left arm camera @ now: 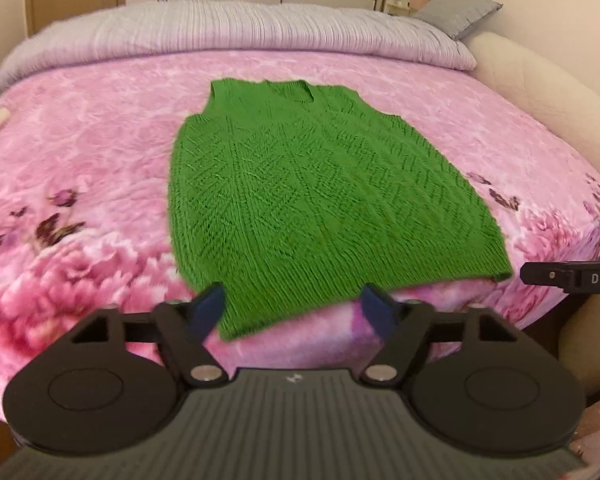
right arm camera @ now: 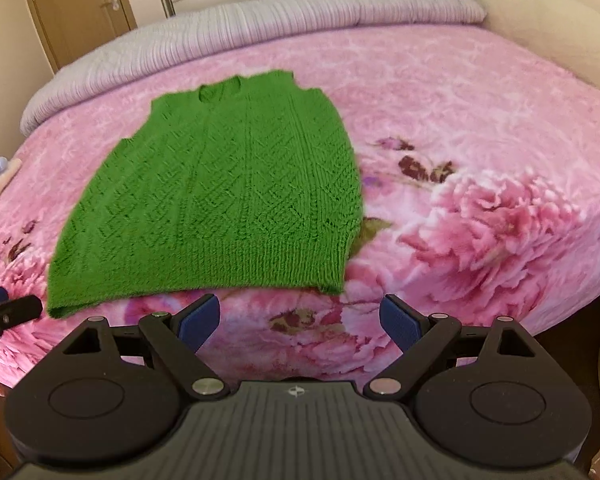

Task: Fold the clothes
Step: 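Raise both grippers away from the flat green vest, then grasp the vest hem with the left gripper while the right gripper grasps the other hem corner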

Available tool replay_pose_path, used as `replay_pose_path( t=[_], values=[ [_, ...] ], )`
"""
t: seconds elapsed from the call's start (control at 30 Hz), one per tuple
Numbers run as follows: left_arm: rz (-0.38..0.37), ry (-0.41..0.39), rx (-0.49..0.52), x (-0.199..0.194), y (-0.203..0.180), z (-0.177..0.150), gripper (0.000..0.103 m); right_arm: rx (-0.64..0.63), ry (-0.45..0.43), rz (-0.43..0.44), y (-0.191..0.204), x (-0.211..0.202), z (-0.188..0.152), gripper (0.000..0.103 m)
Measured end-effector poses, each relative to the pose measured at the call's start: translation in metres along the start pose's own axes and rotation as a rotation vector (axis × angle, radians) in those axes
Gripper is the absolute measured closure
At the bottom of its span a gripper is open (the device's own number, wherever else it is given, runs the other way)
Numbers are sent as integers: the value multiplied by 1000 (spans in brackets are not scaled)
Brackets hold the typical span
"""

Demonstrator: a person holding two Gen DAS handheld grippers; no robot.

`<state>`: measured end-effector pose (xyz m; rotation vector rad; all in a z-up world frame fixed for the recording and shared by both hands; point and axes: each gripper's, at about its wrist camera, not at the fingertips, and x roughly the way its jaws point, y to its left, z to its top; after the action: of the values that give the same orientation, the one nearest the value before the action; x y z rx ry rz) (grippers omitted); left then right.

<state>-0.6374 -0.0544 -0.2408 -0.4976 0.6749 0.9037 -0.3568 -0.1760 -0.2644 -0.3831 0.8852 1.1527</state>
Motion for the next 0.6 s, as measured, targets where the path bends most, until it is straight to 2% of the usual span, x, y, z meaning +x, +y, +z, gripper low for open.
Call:
replay_pose_path(
  t=[0.07,0.27,0.43,0.6],
  values=[
    [-24,21,-7,17,12,16,48,-6,1,6,-1,10,14,14],
    [-32,46,4,69,33,65,45,-58,-2,13,4,50,69,14],
    [-87,75,1,120,53,108,45,-123,35,40,12,102,110,14],
    [-139,116,37,176,74,155,43,-162,74,113,12,160,158,18]
  ],
)
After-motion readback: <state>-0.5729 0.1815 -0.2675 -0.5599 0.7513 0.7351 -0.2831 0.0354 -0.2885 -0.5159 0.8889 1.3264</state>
